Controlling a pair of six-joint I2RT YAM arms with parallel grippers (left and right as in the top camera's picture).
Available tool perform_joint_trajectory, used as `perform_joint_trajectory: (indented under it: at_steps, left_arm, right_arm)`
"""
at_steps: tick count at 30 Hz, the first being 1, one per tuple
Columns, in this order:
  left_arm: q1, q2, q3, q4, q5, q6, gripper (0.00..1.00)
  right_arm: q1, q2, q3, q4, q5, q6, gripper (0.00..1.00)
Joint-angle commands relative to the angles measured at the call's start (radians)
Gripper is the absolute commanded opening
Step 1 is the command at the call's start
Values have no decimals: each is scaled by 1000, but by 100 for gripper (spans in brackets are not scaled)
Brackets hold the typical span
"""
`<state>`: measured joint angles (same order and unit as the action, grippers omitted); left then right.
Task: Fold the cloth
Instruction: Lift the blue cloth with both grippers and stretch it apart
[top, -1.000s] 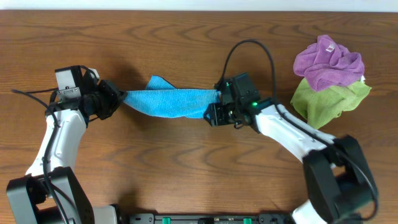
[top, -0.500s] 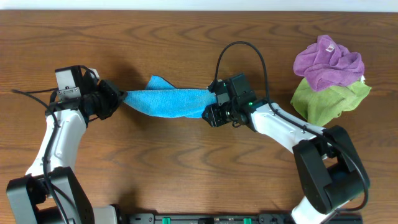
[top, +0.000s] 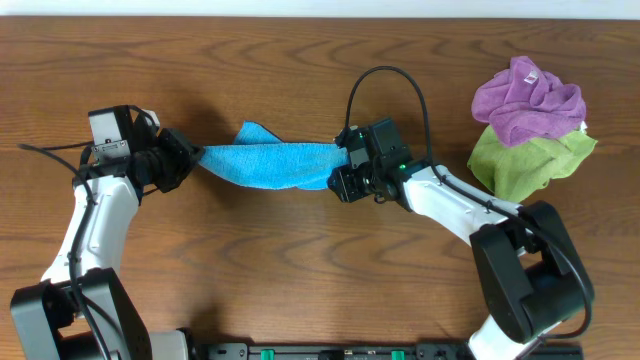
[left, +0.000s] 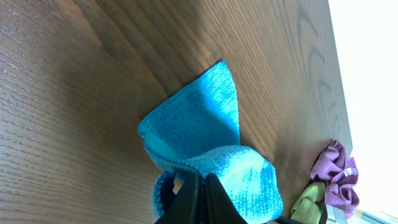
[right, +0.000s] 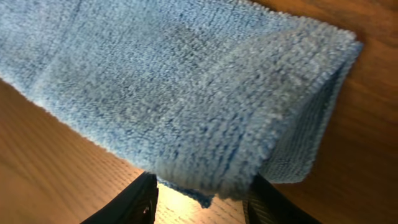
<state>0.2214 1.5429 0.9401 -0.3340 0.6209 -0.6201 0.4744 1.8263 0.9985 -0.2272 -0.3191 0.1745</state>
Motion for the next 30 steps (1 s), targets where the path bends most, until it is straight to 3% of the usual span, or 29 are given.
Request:
perform_joint_trajectory:
  at_steps: [1,13,15,21,30]
  left_arm:
    - [1,5,25,-3,-11,21,6]
    - [1,5,25,-3,-11,21,6]
    - [1,5,25,-3,-11,21,6]
    - [1,5,25,-3,-11,21,6]
    - [2,5,25,-29,47,53,6]
  right_arm:
    - [5,13,-2,0,39,-16,45]
    - [23,42,-2,39,-4,-8,40]
    - [32,42,-2,42,-3,-3,36]
    - [34,12,-2,8,-3,31,2]
    - [33,-247,-2,-164,-3,57,2]
